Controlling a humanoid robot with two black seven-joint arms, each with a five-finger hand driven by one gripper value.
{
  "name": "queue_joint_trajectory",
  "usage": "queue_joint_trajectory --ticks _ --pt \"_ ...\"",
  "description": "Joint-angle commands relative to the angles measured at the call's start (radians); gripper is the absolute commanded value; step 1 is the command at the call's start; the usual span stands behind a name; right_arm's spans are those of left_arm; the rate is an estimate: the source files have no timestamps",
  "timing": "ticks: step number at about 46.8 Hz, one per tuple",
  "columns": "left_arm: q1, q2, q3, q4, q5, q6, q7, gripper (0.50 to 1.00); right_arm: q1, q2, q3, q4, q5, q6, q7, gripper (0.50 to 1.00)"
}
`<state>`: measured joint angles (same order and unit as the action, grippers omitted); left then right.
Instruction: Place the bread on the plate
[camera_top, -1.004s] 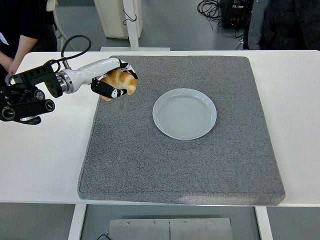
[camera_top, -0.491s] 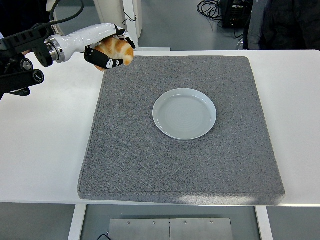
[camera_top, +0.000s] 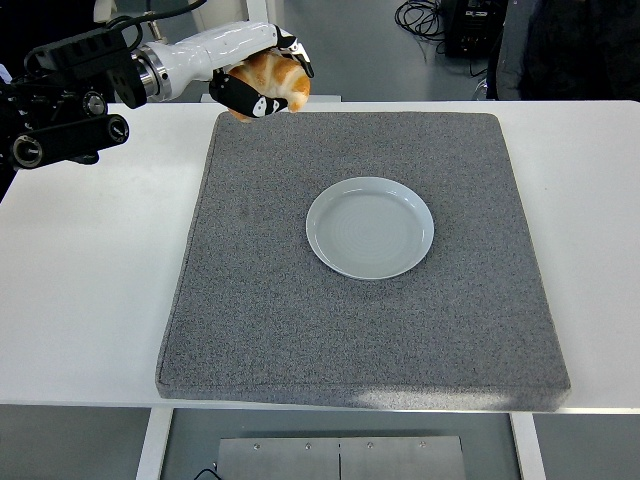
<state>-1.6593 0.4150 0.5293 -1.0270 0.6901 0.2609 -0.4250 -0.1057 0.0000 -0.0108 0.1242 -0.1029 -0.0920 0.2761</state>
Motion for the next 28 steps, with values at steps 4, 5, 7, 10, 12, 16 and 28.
queue_joint_trajectory --ticks 4,5,7,10,12,16,28 --pt "0.009 -0.102 -0.003 0.067 0.034 -0.005 0.000 0.500 0.000 0.000 0.000 0.000 0.000 0.000 0.000 1.000" --pt "0.010 -0.122 -0.005 0.077 0.034 -0.005 -0.001 0.500 0.000 0.000 0.000 0.000 0.000 0.000 0.000 1.000" --pt "0.013 -0.159 -0.006 0.099 0.034 -0.005 -0.001 0.500 0.000 0.000 0.000 0.000 0.000 0.000 0.000 1.000" --pt "0.026 -0.221 -0.008 0.133 0.032 -0.005 -0.011 0.500 0.000 0.000 0.000 0.000 0.000 0.000 0.000 1.000" --pt "0.039 -0.264 -0.011 0.159 0.032 -0.005 -0.014 0.500 0.000 0.000 0.000 0.000 0.000 0.000 0.000 1.000" --pt "0.059 -0.341 -0.012 0.211 0.026 -0.003 -0.018 0.500 0.000 0.000 0.000 0.000 -0.001 0.000 0.000 1.000" --pt "0.092 -0.415 -0.017 0.294 0.017 -0.005 -0.023 0.500 0.000 0.000 0.000 0.000 0.000 0.000 0.000 1.000"
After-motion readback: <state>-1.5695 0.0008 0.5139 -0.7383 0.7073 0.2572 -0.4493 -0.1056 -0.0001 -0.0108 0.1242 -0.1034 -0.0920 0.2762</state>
